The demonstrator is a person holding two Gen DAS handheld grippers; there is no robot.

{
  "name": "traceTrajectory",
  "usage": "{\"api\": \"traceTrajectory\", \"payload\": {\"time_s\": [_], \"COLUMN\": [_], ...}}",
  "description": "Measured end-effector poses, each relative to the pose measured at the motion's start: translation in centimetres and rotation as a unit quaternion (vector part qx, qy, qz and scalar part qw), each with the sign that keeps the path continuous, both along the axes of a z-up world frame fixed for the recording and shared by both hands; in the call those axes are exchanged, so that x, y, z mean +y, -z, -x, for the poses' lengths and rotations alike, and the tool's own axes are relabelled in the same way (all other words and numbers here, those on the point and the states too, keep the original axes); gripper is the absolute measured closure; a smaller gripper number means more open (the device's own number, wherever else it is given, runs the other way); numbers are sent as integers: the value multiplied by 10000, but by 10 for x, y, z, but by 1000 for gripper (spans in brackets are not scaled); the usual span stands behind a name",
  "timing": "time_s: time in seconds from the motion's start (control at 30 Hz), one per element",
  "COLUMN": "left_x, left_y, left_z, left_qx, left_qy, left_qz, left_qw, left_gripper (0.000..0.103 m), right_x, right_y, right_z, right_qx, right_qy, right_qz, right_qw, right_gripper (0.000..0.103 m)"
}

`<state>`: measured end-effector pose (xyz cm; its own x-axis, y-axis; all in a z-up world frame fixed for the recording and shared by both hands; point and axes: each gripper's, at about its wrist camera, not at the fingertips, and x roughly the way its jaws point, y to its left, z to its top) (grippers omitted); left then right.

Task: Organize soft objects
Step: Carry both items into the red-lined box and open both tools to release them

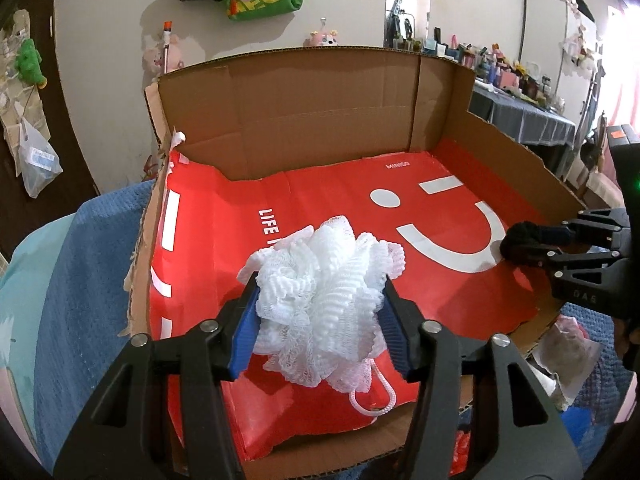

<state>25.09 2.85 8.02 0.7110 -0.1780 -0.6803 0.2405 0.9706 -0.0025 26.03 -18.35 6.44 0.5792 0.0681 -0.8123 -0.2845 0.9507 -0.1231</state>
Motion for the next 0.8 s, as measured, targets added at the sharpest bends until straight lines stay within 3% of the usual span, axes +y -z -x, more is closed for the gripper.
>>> {"api": "traceTrajectory", "payload": {"time_s": [0.3, 0.8], "left_x": [-2, -4], "left_y": [2, 0], "left_z": [2, 5], "left_qx": [-15, -40], "left_qy": [36, 93], "left_qz": [-98, -95], "left_qw": [9999, 9999], "left_gripper": [44, 32], "right_x": [1, 5], "right_y": [1, 1], "right_z": [-2, 1], "right_qx": [60, 111], "right_qy": [-35, -144], "right_qz": [35, 78], "right_qw": [10000, 9998], "right_gripper": [71, 58]}}
